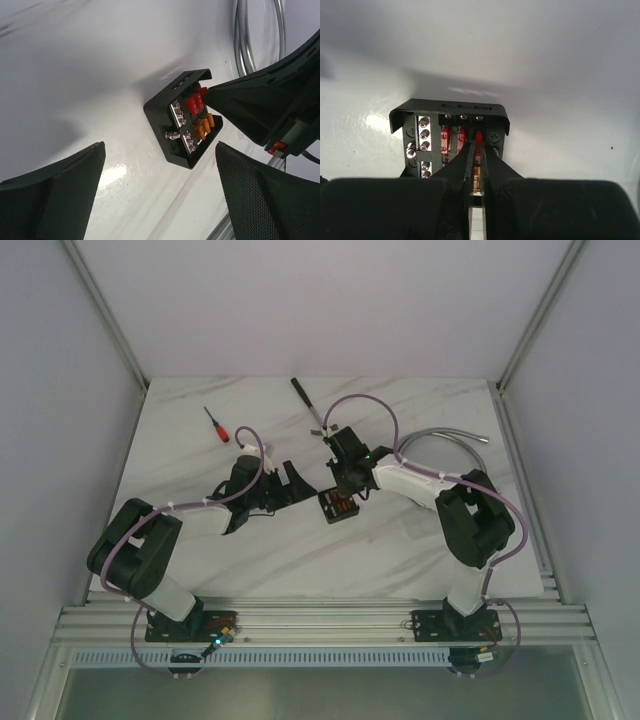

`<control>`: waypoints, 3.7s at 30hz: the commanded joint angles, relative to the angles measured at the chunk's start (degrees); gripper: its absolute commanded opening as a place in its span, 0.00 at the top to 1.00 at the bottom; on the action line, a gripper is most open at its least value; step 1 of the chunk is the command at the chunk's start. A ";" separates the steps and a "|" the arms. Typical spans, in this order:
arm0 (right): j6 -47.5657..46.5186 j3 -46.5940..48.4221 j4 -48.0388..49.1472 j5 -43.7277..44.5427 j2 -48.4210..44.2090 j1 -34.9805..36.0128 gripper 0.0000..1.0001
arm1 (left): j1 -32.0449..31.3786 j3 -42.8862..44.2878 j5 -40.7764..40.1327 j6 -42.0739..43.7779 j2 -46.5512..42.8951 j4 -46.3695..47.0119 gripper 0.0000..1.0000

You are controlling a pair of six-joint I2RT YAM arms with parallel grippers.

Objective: Snap on the fuse box
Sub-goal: Install the fuse at the fuse box base.

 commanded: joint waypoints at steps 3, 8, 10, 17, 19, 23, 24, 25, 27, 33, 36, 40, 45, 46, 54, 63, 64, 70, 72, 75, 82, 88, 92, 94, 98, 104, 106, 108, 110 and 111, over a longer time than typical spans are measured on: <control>-0.90 0.33 -10.92 -3.83 0.20 1.90 0.96 | -0.46 -0.31 0.72 -0.71 -1.89 -0.50 0.00; -0.24 2.36 -10.89 -4.15 -0.90 3.18 0.83 | -1.14 -0.71 0.99 -1.70 -2.37 -0.64 0.00; 0.22 2.86 -10.94 -4.15 -1.47 3.27 0.77 | -1.74 -0.83 1.18 -2.20 -2.39 -0.75 0.00; 1.17 5.38 -11.69 -3.52 -3.14 3.16 0.70 | -2.38 -1.28 1.06 -3.86 -2.05 -1.29 0.02; 1.09 6.01 -12.27 -3.54 -3.19 2.89 0.70 | -2.54 -1.20 1.30 -4.29 -1.65 -1.15 0.05; 0.78 6.77 -12.47 -4.96 -2.89 1.81 0.75 | -2.77 -0.93 2.02 -5.09 -0.31 -0.85 0.12; 0.63 7.01 -12.45 -5.55 -2.62 1.69 0.76 | -2.79 -0.62 2.24 -5.18 0.11 -0.95 0.15; 0.52 7.21 -12.41 -6.31 -2.28 1.65 0.78 | -2.94 -0.43 2.50 -5.23 0.48 -1.06 0.19; 0.34 7.53 -12.52 -7.56 -1.59 1.64 0.81 | -3.27 -0.15 2.96 -5.59 1.12 -0.92 0.24; -0.05 7.76 -13.09 -8.20 0.39 1.47 0.87 | -4.82 1.02 3.33 -5.88 2.77 -1.51 0.32; -0.08 8.05 -13.06 -8.11 1.10 1.39 0.87 | -5.31 1.53 3.33 -5.85 3.93 -1.60 0.34; -0.06 8.08 -13.08 -7.73 1.54 1.13 0.89 | -5.52 2.16 3.17 -6.05 5.06 -1.57 0.38; -0.23 7.99 -13.50 -7.28 1.92 0.95 0.91 | -5.80 2.99 3.04 -5.95 6.43 -2.01 0.41; -0.31 7.99 -13.67 -7.36 2.14 0.94 0.91 | -5.78 3.08 3.02 -5.95 6.71 -2.10 0.42; -0.97 8.32 -16.07 -7.40 4.52 0.94 0.94 | -5.87 3.38 1.54 -6.04 7.68 -3.27 0.49; -1.81 6.10 -20.35 -4.73 7.82 1.02 1.00 | -5.91 3.23 1.28 -6.45 8.75 -3.53 0.56; -1.82 5.79 -20.41 -4.49 8.03 1.03 1.00 | -5.87 3.29 1.27 -6.40 8.83 -3.53 0.57; -1.92 6.38 -19.25 -4.60 10.96 1.04 1.00 | -5.95 3.31 1.85 -6.22 9.09 -3.45 0.61; -2.06 6.98 -19.20 -4.39 12.74 1.03 1.00 | -6.00 3.25 1.90 -6.18 8.92 -3.45 0.62; -2.12 7.37 -19.38 -3.48 15.15 0.98 1.00 | -5.97 3.34 1.89 -5.89 8.77 -3.45 0.63; -2.26 8.37 -19.72 -1.77 18.87 0.46 1.00 | -6.13 3.32 2.28 -5.71 9.08 -3.36 0.63; -2.25 12.47 -19.59 -2.24 23.08 0.41 1.00 | -6.57 3.86 2.67 -5.61 9.53 -3.27 0.64; -1.74 14.41 -19.54 -1.81 27.03 0.41 1.00 | -6.82 3.98 2.67 -5.63 9.69 -3.19 0.64; -1.20 14.75 -19.29 -1.51 28.75 0.56 1.00 | -6.84 4.08 2.67 -5.57 9.75 -3.18 0.64; -0.24 14.28 -18.38 -0.17 31.45 1.29 1.00 | -6.87 4.19 2.68 -5.53 10.07 -2.95 0.64; 0.03 11.05 -14.44 -1.83 25.22 3.13 1.00 | -6.92 3.71 2.36 -5.44 9.28 -3.45 0.64; -0.06 8.94 -13.16 -3.48 19.19 3.13 1.00 | -6.90 3.60 1.77 -5.20 8.31 -3.99 0.62; -0.14 7.72 -12.91 -4.11 13.95 3.14 1.00 | -6.95 3.60 1.39 -4.98 7.60 -4.44 0.60; -0.30 7.02 -12.93 -4.71 9.67 3.14 0.98 | -6.92 3.64 1.17 -4.82 7.03 -4.79 0.59; -0.39 6.89 -13.10 -5.01 7.97 3.14 0.97 | -6.92 3.70 1.10 -4.75 6.90 -4.89 0.59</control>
